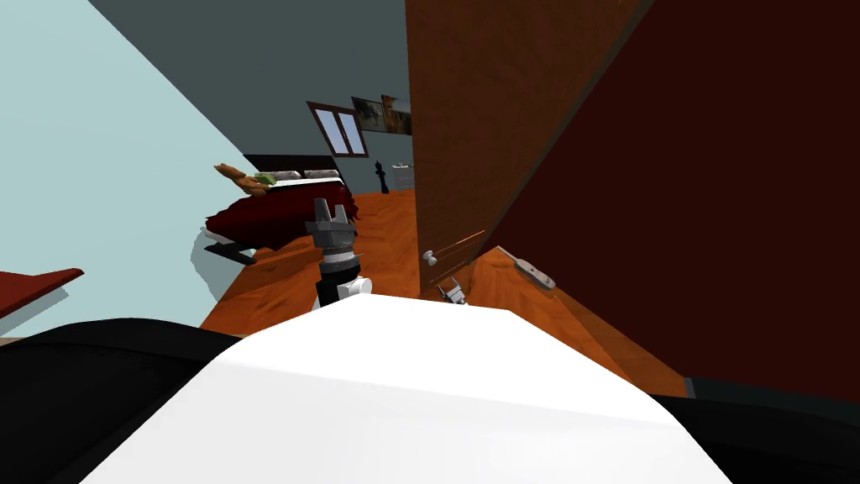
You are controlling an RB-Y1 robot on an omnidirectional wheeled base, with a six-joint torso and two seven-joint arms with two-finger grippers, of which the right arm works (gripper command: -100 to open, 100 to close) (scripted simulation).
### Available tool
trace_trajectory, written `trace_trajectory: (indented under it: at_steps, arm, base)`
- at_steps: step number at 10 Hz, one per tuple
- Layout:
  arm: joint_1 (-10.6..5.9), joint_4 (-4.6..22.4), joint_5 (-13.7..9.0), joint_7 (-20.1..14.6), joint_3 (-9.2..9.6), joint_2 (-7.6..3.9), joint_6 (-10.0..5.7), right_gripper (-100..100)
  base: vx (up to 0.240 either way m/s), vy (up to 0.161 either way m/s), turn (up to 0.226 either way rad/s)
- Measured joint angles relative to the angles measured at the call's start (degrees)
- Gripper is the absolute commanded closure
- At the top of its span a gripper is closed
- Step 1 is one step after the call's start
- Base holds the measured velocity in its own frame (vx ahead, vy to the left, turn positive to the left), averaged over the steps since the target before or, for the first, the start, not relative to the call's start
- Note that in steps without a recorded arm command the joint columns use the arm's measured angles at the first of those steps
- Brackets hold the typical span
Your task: Pull the door open
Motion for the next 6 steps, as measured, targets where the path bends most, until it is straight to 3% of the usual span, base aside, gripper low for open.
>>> trace_trajectory:
  at_steps: [3,6]
  arm:
    - [-2.56,4.04,-1.72,-0.01,-2.16,-2.53,-1.21,-100]
    - [-4.05,7.23,-3.12,0.26,-3.86,-4.18,-2.31,-100]
  base:
    - [-0.172,0.122,0.102]
    - [-0.089,0.086,0.084]
